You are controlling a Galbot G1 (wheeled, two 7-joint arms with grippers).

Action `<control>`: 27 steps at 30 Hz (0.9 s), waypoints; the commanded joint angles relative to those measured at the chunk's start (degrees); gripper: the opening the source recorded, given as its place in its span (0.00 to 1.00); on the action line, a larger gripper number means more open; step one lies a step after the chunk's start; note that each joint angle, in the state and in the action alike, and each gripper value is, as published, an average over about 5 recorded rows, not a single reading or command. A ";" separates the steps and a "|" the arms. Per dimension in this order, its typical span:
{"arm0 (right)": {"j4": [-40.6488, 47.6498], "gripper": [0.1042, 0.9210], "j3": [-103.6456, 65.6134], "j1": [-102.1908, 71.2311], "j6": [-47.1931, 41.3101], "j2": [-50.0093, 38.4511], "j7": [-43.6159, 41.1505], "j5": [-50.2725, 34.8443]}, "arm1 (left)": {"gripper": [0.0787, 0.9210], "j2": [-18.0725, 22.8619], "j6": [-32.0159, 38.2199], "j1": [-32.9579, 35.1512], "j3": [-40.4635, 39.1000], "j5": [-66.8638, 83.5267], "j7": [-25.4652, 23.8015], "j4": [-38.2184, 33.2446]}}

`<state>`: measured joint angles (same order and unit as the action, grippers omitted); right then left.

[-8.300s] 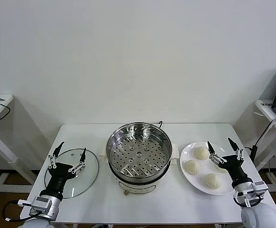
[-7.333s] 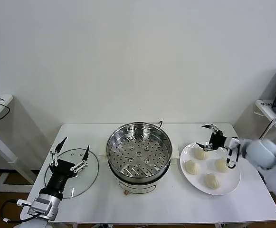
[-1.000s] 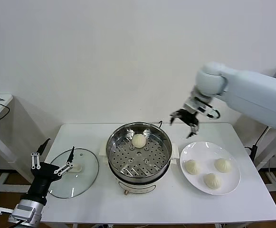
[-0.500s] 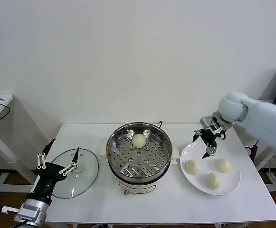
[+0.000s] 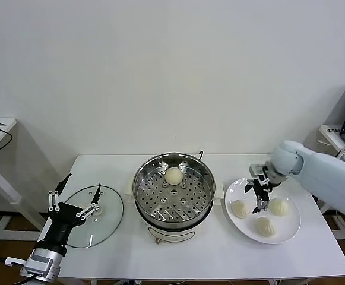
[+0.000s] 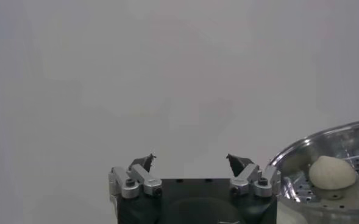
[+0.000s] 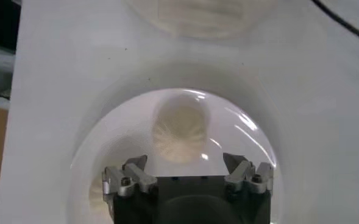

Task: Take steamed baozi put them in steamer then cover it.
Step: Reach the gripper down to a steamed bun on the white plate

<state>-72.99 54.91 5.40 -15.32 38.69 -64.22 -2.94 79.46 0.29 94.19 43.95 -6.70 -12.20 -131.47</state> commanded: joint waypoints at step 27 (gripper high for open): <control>2.73 0.72 -6.70 -7.34 -0.11 2.77 1.70 3.01 | 0.88 0.07 0.00 -0.20 -0.32 -0.15 -0.06 0.19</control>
<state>-70.47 48.76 -1.34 -15.51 41.27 -62.52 -0.40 79.51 0.28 94.01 43.77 -6.83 -12.22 -131.30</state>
